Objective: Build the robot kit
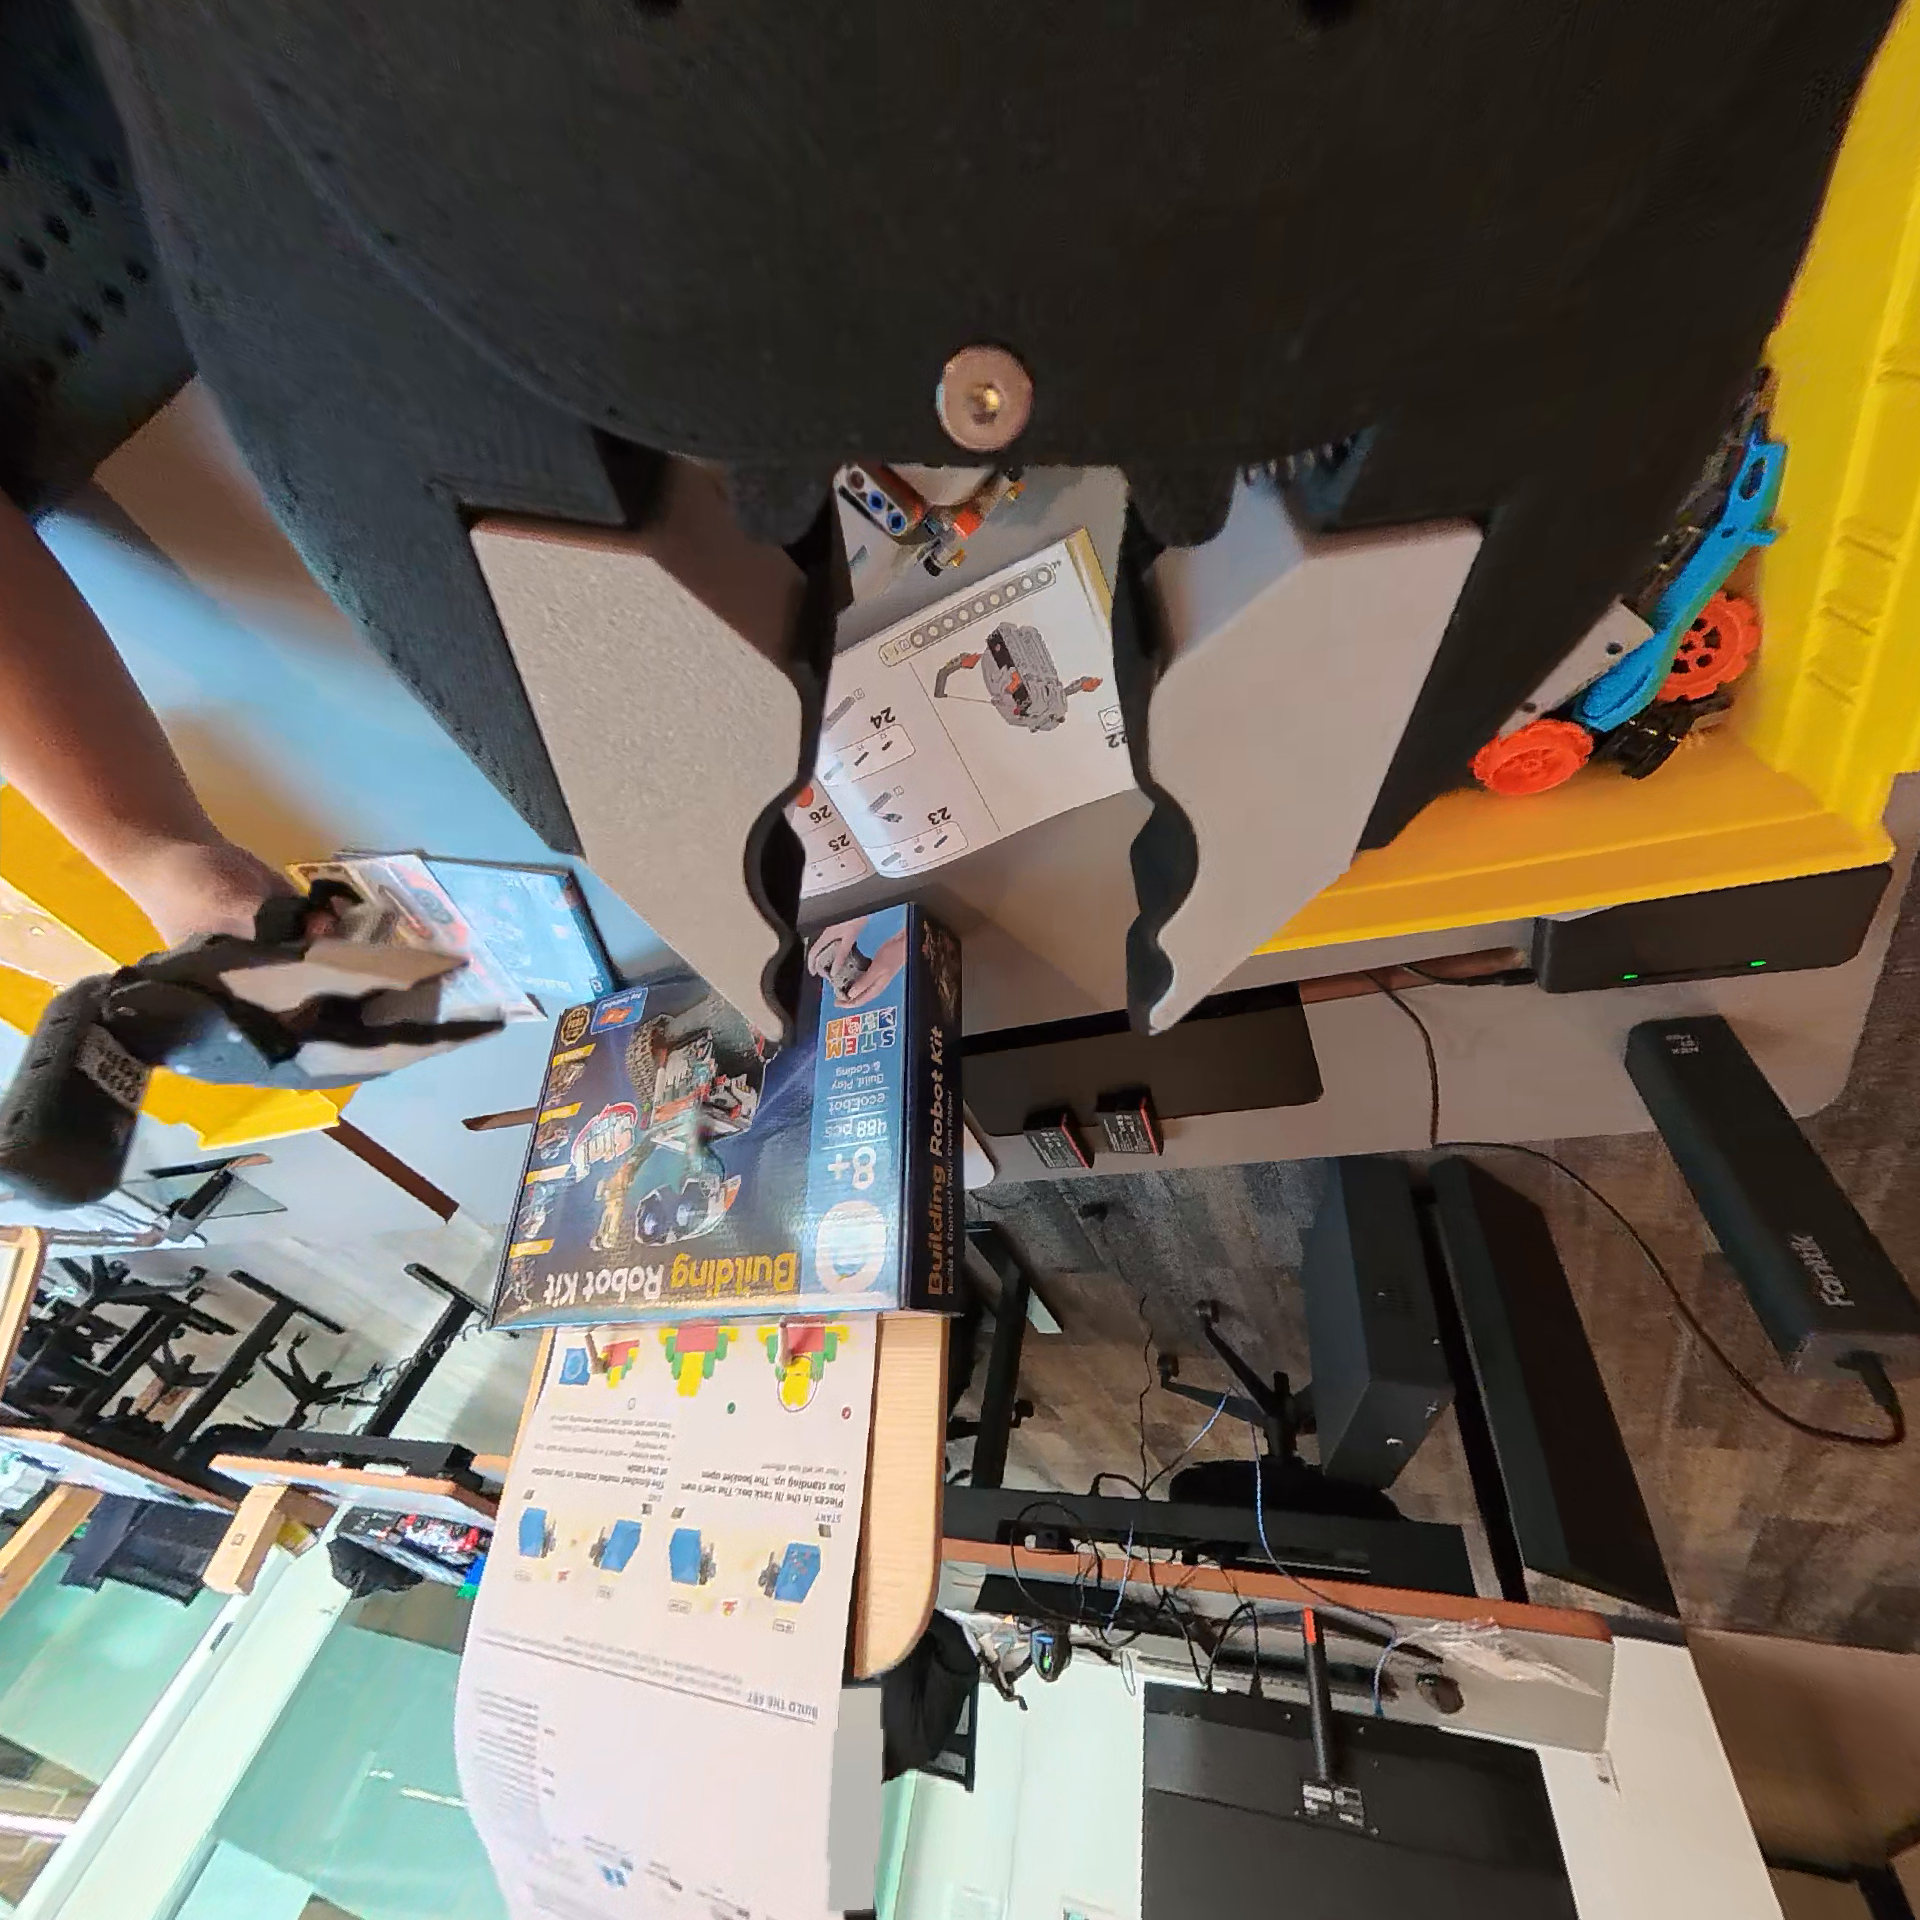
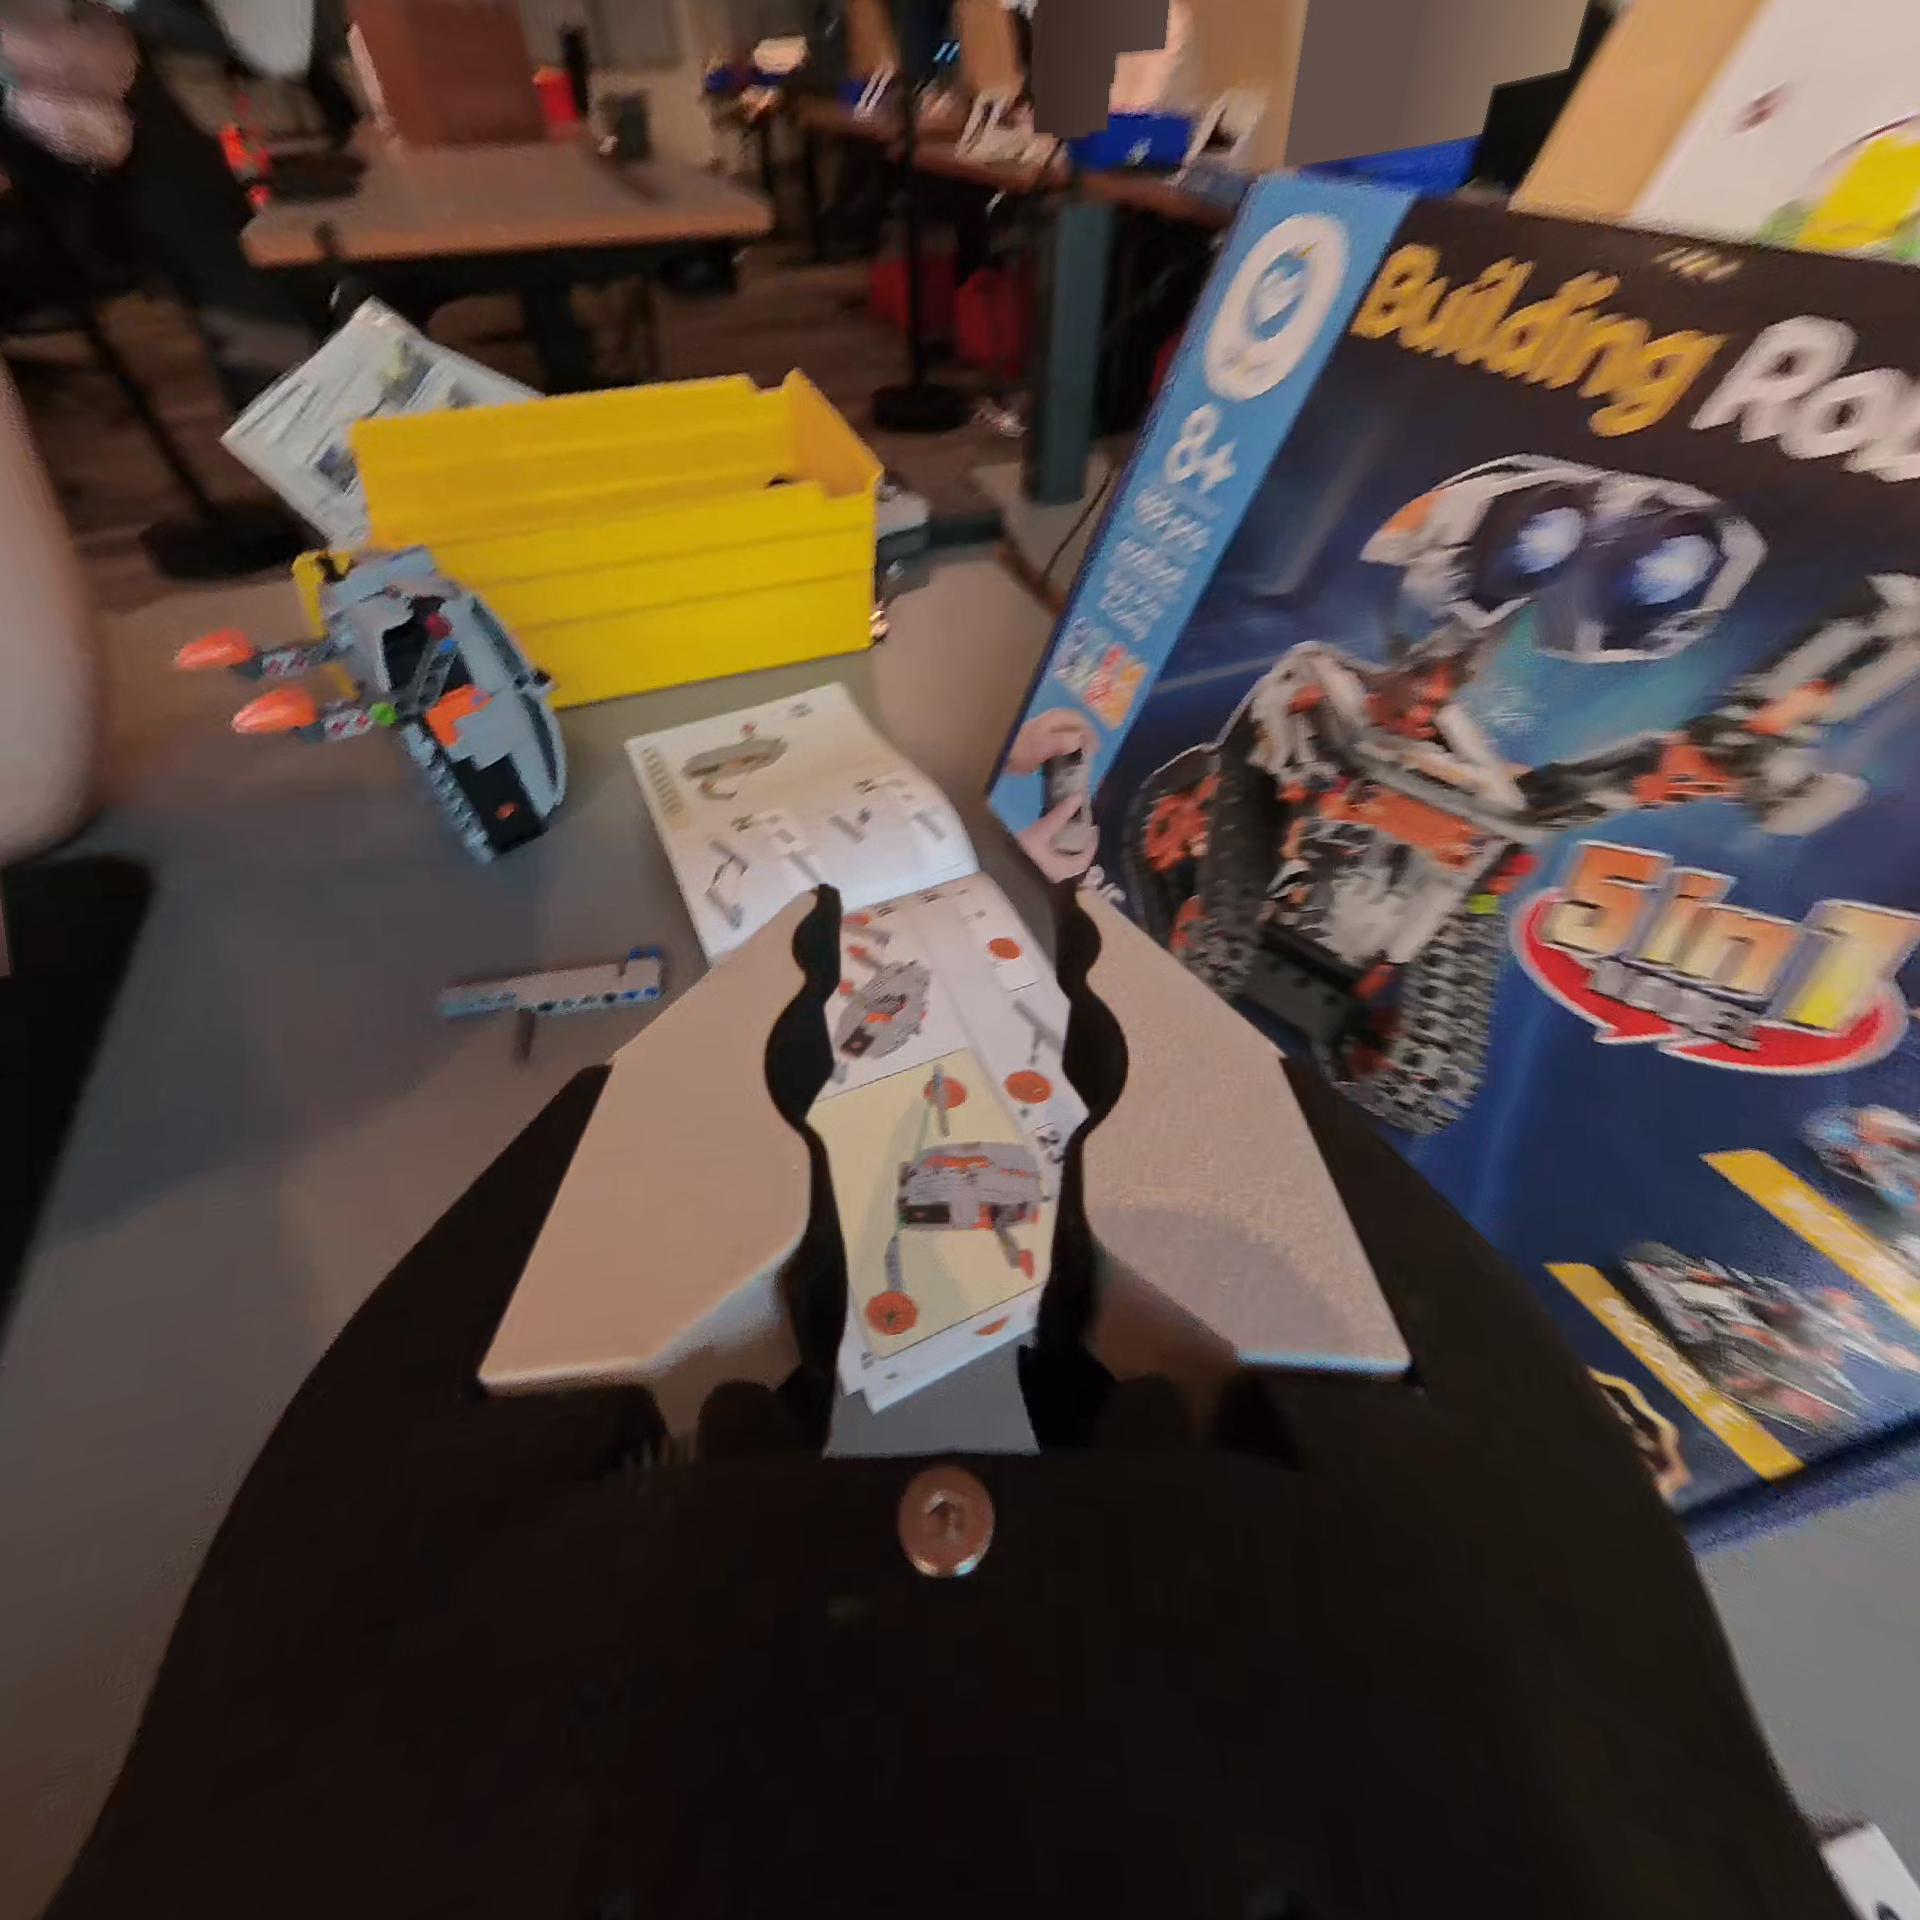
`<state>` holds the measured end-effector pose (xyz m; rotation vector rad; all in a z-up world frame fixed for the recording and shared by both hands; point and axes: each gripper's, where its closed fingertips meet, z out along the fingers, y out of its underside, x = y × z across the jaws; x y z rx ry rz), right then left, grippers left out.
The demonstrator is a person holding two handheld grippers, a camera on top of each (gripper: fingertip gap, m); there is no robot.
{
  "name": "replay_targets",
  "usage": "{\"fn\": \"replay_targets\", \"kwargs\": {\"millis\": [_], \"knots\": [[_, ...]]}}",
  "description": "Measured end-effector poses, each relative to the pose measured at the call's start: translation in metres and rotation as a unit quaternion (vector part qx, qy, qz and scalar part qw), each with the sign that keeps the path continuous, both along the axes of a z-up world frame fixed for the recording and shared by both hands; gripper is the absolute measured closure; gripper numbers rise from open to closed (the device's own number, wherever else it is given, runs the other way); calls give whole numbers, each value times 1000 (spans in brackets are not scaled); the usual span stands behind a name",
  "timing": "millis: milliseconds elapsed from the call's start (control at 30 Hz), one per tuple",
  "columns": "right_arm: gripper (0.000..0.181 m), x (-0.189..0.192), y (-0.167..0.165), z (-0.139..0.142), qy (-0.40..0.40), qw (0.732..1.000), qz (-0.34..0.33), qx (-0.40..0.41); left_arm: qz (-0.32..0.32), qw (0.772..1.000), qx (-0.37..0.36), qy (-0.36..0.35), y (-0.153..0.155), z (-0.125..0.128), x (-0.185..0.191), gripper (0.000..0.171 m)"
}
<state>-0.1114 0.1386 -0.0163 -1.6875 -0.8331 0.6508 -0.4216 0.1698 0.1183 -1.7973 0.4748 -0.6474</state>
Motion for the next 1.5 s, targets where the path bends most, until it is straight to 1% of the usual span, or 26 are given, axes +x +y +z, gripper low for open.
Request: {"fn": "replay_targets", "kwargs": {"millis": [100,200,267,367,433,533,633,733,800,833,867,933,1000,1033,1100,1133,1167,1200,1233,1267,1333,1367,1433,1500], "knots": [[148,24,8,20,48,997,-47,23,-9,1000,-4,11,-4,-4,12,110],[158,36,6,38,92,993,-59,45,-24,1000,-1,12,-8,-4,26,110],[161,38,6,43,92,992,-64,51,-31,999,-1,11,-9,-6,33,112],[165,32,4,44,77,993,-60,61,-43,999,-19,6,-11,-13,40,113],[166,24,1,45,62,994,-51,70,-59,998,-20,6,-14,-12,44,114],[166,10,-4,46,48,996,-32,72,-55,998,-10,9,-19,-7,42,116],[166,-5,-11,51,49,997,-10,65,-46,999,0,14,-28,2,32,114],[163,-25,-28,68,58,996,18,69,-4,999,7,40,-32,7,4,108],[160,-41,-45,82,64,995,34,75,30,997,25,72,-31,9,-21,113],[160,-50,-55,87,68,994,38,75,45,994,30,90,-30,8,-34,118],[159,-59,-64,91,77,994,39,70,61,992,24,111,-28,2,-50,118],[158,-80,-80,93,89,993,47,61,70,983,-37,164,-26,-27,-81,117],[158,-101,-89,86,85,993,47,61,50,969,-107,218,-22,-61,-107,127],[158,-108,-89,79,77,994,38,65,39,962,-130,237,-15,-73,-116,132],[158,-123,-85,65,68,995,18,64,18,949,-173,263,3,-99,-131,150],[158,-131,-82,58,69,996,10,60,5,940,-202,275,11,-114,-137,152],[159,-138,-79,54,79,995,3,54,-5,929,-234,287,17,-130,-143,152],[158,-146,-76,51,99,994,-3,49,-11,917,-265,299,23,-146,-150,156],[159,-153,-73,51,128,991,-9,41,-15,903,-292,313,29,-160,-156,164],[159,-161,-71,51,161,986,-11,32,-15,887,-318,333,32,-176,-164,170],[159,-173,-67,50,214,977,-15,13,-2,851,-363,379,37,-203,-182,171],[160,-178,-67,50,226,974,-13,13,-7,836,-385,391,36,-216,-185,171],[160,-183,-65,48,219,975,-19,29,-26,813,-425,398,32,-236,-183,171],[160,-185,-67,46,199,979,-10,44,-24,794,-433,426,34,-247,-187,171]]}}
